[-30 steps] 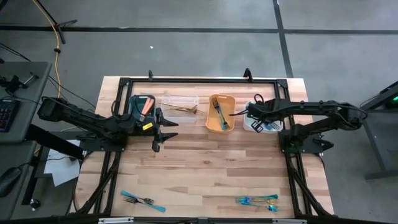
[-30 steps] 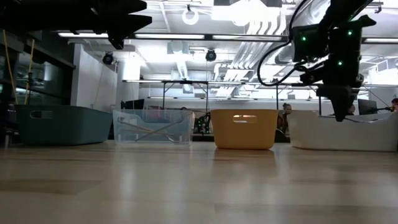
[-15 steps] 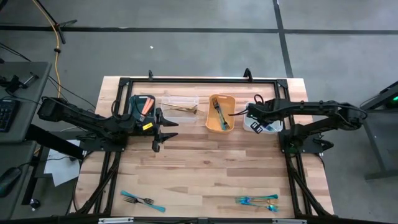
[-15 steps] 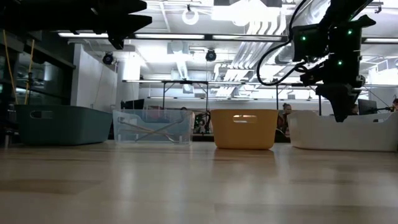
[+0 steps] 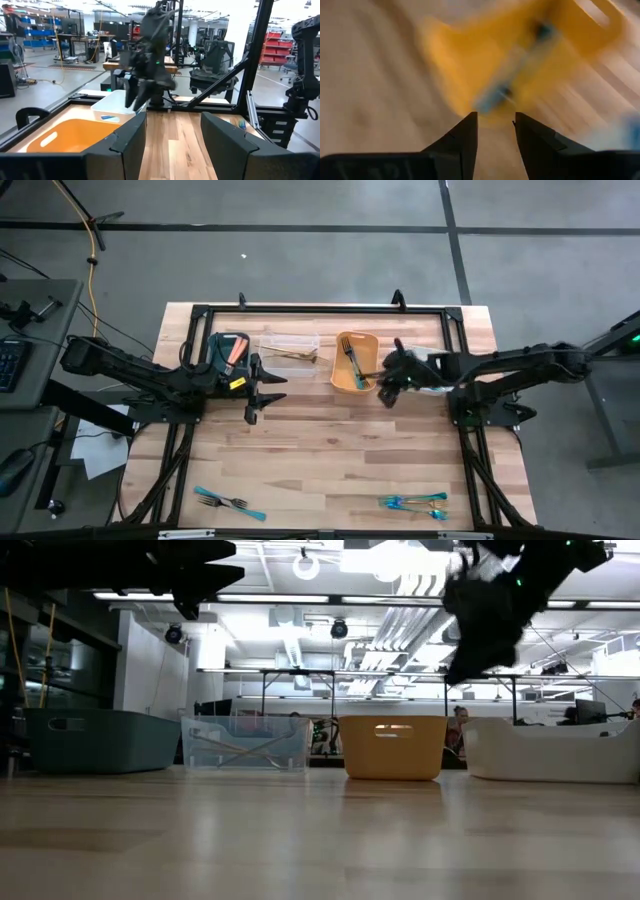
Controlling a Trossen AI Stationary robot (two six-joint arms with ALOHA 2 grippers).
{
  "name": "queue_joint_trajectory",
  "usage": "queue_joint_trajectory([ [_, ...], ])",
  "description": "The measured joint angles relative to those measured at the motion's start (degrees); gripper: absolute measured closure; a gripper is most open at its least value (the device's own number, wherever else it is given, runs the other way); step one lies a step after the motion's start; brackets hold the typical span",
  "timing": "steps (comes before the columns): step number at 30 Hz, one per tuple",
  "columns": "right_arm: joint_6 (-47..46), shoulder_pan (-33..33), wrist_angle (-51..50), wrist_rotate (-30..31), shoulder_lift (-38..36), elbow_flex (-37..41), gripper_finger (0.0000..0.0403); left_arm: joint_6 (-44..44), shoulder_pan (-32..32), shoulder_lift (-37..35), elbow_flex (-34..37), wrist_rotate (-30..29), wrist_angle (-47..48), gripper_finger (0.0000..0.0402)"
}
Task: Sort silverware by color (type)
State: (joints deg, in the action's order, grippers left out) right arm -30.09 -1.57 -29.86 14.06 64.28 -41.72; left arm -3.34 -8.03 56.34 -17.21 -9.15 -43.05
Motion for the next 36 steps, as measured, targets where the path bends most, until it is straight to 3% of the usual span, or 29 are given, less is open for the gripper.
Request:
queue_joint_trajectory([
  [9,14.18,9.32,49.69,0.00,5.60,7.29,0.0277,-1.07,0.00,-0.01,0.00,-0.72,-0.17,0.0220],
  [17,26.68,9.85,74.29,0.22,15.15,7.63,0.0277,-0.98,0.00,-0.01,0.00,-2.60,0.30,0.0220],
  [24,27.61,9.82,76.87,0.24,19.78,7.63,0.0277,-0.96,0.02,0.01,0.00,-2.60,0.35,0.0220],
  [36,27.57,9.82,76.91,0.35,19.70,7.65,0.0277,-0.96,0.00,0.01,0.00,-2.58,0.33,0.0220],
])
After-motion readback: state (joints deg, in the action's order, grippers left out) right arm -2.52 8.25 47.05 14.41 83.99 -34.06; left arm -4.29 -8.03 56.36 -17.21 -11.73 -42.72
